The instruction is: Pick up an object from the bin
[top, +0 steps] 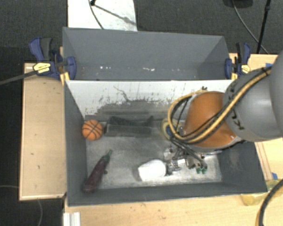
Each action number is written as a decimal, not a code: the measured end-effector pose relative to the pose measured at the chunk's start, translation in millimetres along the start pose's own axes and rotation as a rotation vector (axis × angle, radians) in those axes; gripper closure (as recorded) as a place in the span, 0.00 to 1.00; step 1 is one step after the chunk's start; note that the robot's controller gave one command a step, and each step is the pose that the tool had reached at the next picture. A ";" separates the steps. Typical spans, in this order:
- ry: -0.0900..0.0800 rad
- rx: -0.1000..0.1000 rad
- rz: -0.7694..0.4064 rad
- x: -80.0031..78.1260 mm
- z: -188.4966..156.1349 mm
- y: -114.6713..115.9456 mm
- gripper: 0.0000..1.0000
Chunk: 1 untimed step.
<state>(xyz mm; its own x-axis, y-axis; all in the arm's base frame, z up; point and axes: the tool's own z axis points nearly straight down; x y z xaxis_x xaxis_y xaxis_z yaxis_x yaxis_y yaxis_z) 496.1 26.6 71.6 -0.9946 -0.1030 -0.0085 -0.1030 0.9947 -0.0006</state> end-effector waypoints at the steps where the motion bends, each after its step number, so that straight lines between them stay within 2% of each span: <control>1: 0.000 0.000 -0.001 0.0 0.0 0.0 1.00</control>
Offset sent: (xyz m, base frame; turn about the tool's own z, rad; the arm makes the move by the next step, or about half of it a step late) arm 0.0253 0.0075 0.1211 -0.0812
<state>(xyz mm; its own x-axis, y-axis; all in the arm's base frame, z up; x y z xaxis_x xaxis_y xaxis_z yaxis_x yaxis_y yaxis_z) 496.1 26.6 71.6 -0.9946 -0.1036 -0.0084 -0.1036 0.9946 -0.0006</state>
